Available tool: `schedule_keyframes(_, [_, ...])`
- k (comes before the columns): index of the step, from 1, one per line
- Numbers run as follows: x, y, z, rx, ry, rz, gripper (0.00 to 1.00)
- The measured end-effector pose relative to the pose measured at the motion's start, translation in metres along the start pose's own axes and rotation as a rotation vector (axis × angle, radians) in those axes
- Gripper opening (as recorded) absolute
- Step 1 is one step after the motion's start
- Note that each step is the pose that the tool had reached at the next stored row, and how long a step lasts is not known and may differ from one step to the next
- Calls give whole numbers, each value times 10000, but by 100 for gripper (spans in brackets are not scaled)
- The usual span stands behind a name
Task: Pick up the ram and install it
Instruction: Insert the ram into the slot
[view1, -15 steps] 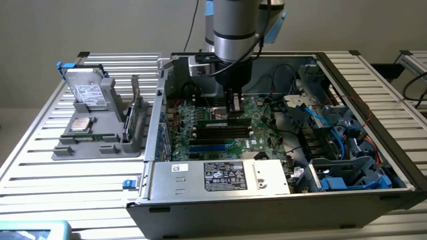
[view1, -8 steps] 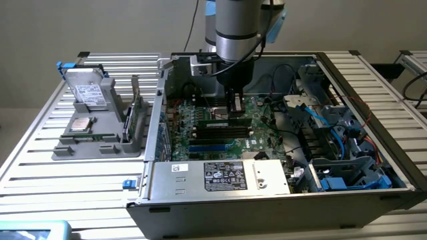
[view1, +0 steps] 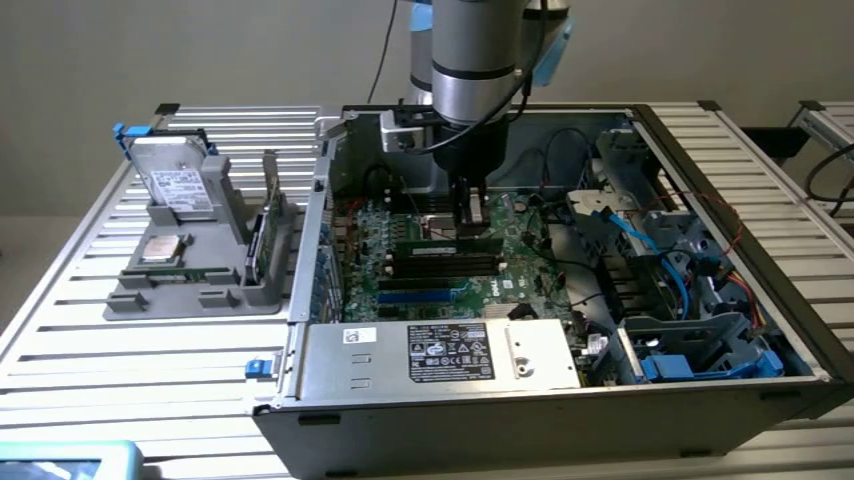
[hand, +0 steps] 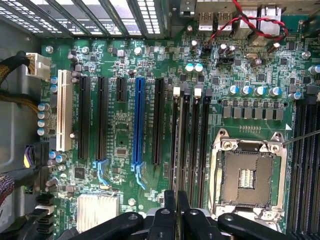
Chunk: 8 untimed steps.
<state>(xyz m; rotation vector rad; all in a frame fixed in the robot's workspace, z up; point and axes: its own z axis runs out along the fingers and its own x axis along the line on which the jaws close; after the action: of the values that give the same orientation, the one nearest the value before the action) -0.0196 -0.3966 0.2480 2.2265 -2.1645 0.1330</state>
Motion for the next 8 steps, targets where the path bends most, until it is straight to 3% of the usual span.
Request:
schedule_keyframes(3, [0, 0, 3, -3, 85, 2, 14])
schedule_keyframes(8, [-1, 1, 19, -42, 99, 0, 14])
